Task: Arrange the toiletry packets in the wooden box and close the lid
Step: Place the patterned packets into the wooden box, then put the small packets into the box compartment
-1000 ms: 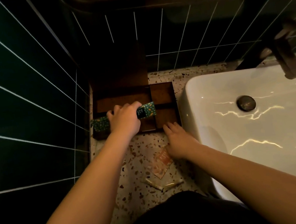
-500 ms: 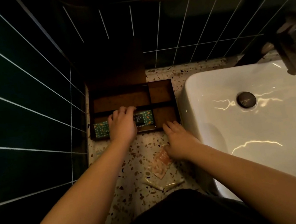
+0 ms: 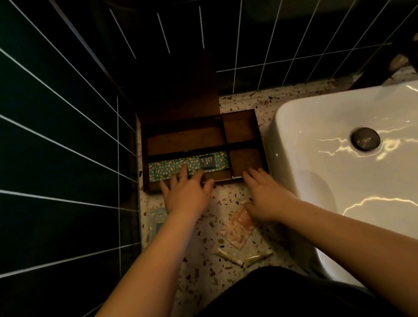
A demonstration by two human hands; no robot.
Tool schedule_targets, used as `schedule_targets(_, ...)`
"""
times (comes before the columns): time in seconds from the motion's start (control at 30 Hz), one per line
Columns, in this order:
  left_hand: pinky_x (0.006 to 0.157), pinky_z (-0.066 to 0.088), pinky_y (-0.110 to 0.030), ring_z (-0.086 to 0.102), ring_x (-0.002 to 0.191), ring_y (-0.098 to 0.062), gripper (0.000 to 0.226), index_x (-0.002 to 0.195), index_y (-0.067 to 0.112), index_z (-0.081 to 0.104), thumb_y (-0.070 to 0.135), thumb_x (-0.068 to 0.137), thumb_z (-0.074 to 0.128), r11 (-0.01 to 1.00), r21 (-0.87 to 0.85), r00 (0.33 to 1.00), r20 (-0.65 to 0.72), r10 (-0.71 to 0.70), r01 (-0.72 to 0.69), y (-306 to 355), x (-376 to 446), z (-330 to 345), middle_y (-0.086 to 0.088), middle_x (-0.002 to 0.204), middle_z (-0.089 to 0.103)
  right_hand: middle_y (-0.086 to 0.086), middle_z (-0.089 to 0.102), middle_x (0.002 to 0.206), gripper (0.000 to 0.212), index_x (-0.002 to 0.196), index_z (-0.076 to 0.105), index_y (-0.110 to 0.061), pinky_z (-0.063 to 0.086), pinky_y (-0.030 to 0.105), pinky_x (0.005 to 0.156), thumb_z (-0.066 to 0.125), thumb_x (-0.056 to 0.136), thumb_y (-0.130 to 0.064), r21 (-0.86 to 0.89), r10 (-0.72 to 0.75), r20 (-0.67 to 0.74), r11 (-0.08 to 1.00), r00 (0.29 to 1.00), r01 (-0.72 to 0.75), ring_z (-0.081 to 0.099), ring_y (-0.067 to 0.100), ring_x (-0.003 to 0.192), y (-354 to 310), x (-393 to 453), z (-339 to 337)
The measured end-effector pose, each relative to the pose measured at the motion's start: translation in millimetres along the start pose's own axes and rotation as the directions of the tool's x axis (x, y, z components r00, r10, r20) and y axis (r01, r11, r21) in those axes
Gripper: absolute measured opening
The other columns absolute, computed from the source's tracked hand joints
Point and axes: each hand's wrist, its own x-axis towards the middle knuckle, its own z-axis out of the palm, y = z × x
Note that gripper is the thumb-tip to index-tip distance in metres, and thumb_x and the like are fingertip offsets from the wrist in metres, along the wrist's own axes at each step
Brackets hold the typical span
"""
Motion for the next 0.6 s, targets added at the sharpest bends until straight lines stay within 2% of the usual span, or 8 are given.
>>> schedule_targets(0.23,0.121,0.003,-0.062,0.015,0.153,-0.028,0.055,0.147,0.039,0.044,0.063,0.099,0.029,0.998,-0.056,0.998,-0.05,0.024,-0.027,-8.3,1.2,3.3,-0.001,0.167,0.02,0.008,-0.001,0.168,0.086,0.159,0.003,-0.015,0.016,0.047,0.123,0.054,0.094,-0.038,0.0,-0.007,0.0,1.0,1.0,0.007,-0.001,0.027,0.154,1.5,0.0,0.4)
schedule_targets(0.33,0.121,0.003,-0.061,0.021,0.152,-0.026,0.048,0.138,0.031,0.056,0.054,0.1,0.039,0.987,-0.151,0.971,-0.237,0.007,-0.044,-10.7,-7.4,5.8,-0.004,0.16,0.036,0.008,0.003,0.168,0.082,0.159,0.006,-0.016,0.017,0.047,0.123,0.053,0.094,-0.036,0.048,0.0,0.001,0.999,1.0,0.0,0.002,0.027,0.154,0.8,0.7,-2.7)
schedule_targets(0.4,0.121,0.01,-0.059,0.029,0.147,-0.027,0.04,0.13,0.027,0.061,0.047,0.099,0.047,0.969,-0.239,0.925,-0.377,-0.037,-0.058,-13.7,-17.9,8.6,-0.004,0.152,0.045,0.01,0.012,0.166,0.078,0.158,0.014,-0.017,0.021,0.047,0.121,0.055,0.093,-0.031,0.099,-0.02,-0.069,0.995,0.997,0.027,0.011,0.029,0.152,-0.8,-3.6,-4.5)
schedule_targets(0.5,0.116,0.028,-0.052,0.038,0.137,-0.028,0.034,0.126,0.025,0.06,0.037,0.095,0.057,0.927,-0.373,0.856,-0.488,-0.17,-0.029,-21.2,-38.9,16.0,-0.003,0.145,0.049,0.009,0.037,0.155,0.062,0.149,0.039,-0.017,0.036,0.046,0.113,0.055,0.089,-0.021,0.014,-0.173,-0.288,0.983,0.942,0.185,0.035,0.028,0.142,-6.7,-15.5,1.1)
schedule_targets(0.53,0.113,0.032,-0.049,0.039,0.136,-0.028,0.033,0.126,0.024,0.059,0.034,0.094,0.06,0.909,-0.417,0.842,-0.494,-0.216,-0.011,-24.3,-45.9,19.7,-0.003,0.144,0.049,0.008,0.044,0.149,0.057,0.145,0.044,-0.017,0.041,0.046,0.109,0.055,0.089,-0.02,-0.027,-0.238,-0.299,0.97,0.924,0.241,0.041,0.028,0.136,-10.1,-18.9,6.0)
schedule_targets(0.6,0.11,0.035,-0.047,0.038,0.136,-0.029,0.036,0.127,0.025,0.056,0.029,0.092,0.063,0.877,-0.479,0.837,-0.465,-0.287,0.035,-33.0,-58.0,29.6,-0.002,0.146,0.045,0.005,0.052,0.139,0.05,0.14,0.049,-0.019,0.047,0.044,0.102,0.052,0.09,-0.022,-0.07,-0.326,-0.228,0.945,0.918,0.318,0.049,0.027,0.126,-16.8,-24.1,18.2)
